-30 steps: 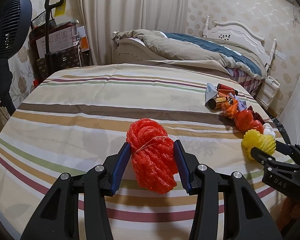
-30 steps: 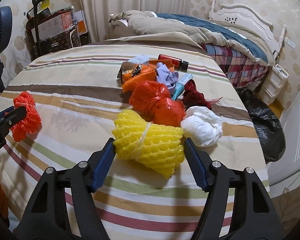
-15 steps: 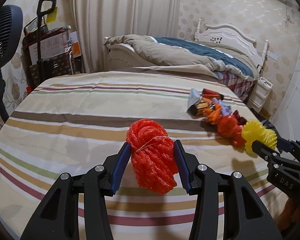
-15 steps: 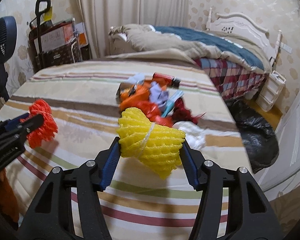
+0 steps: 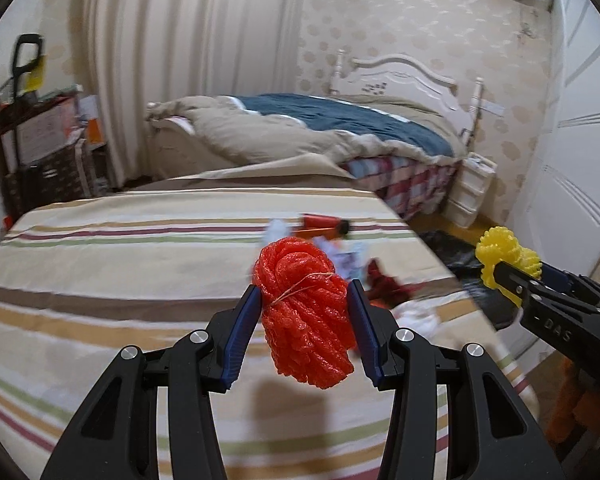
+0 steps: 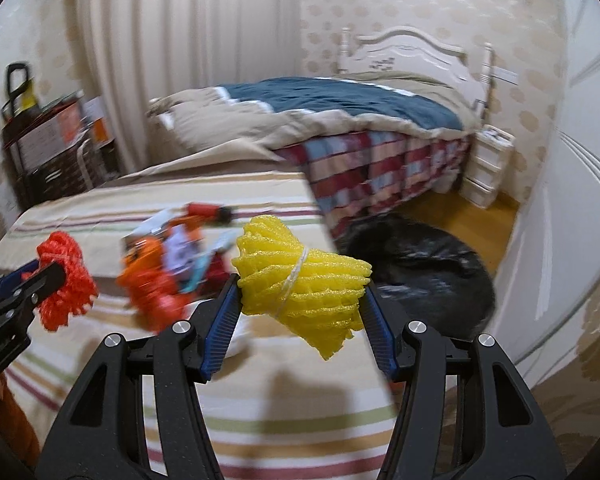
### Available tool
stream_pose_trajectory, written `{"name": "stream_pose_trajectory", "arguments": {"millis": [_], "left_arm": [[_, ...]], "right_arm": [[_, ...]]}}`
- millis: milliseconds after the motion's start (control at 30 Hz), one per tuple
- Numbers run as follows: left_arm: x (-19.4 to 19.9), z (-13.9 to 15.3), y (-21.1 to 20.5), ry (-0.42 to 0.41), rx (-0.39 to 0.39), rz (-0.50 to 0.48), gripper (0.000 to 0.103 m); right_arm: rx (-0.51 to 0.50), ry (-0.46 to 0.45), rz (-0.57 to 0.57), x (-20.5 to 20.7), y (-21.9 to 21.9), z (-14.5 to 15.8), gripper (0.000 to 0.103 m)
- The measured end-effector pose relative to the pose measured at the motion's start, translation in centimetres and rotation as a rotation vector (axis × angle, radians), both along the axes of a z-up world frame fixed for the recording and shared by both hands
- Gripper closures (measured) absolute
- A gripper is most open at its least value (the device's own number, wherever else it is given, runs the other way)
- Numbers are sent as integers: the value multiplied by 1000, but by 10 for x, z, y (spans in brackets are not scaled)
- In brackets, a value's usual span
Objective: Collect trash
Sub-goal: 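Carry both nets over the black bin and open both tools to drop them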
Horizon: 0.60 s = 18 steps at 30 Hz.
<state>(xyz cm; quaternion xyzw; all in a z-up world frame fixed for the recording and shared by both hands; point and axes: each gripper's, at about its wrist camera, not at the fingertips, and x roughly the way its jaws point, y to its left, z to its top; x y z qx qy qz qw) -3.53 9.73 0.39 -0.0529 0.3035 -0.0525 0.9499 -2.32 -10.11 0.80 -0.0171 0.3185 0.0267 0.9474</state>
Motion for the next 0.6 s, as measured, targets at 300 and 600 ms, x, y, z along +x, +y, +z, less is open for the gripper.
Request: {"name": "stream_pose_trajectory", "arguments": {"millis": [300,600], "left_arm": [[51,9,-79,-17,5,-131,56],[100,-4,-146,17,41,-201,56]], "right_arm": [[10,13,-152,43,-76,-18,47],[42,48,-240,85,-137,-40,47]]}}
